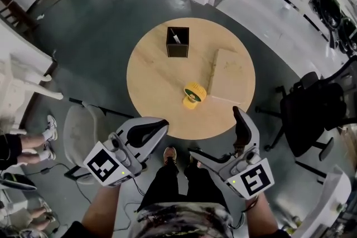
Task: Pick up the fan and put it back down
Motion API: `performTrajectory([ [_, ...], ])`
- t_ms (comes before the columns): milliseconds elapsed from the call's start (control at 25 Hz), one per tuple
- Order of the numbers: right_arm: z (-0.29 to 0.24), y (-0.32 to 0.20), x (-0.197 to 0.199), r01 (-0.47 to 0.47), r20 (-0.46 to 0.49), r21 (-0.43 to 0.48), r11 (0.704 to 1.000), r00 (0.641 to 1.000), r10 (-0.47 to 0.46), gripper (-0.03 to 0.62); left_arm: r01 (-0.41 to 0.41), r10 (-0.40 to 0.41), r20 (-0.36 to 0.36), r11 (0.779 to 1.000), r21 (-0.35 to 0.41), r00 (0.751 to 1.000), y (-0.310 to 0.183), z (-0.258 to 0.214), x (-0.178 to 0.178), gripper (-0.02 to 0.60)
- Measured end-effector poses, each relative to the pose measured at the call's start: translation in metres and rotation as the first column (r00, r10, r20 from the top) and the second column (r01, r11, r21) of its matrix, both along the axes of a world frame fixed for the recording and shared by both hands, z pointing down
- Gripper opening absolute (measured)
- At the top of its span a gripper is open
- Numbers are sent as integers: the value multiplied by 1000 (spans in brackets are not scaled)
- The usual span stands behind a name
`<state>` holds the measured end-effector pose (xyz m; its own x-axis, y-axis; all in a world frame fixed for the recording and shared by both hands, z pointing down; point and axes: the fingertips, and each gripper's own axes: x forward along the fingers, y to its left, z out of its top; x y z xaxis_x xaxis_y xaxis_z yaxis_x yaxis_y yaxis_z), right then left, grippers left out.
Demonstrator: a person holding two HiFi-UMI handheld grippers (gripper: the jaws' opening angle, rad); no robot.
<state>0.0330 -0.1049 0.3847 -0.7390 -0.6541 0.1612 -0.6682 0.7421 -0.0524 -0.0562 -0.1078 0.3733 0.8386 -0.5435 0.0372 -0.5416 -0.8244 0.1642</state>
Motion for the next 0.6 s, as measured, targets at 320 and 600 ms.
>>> performTrajectory([
  [320, 71, 2, 3, 11, -12, -42, 999, 1000, -11, 584, 6, -6, 9, 1000, -12, 1000, 4, 59, 7, 18],
  [600, 92, 0, 4, 8, 0, -59, 998, 1000, -8, 584, 21, -21, -1, 1000, -4, 1000, 2, 78, 8, 18],
])
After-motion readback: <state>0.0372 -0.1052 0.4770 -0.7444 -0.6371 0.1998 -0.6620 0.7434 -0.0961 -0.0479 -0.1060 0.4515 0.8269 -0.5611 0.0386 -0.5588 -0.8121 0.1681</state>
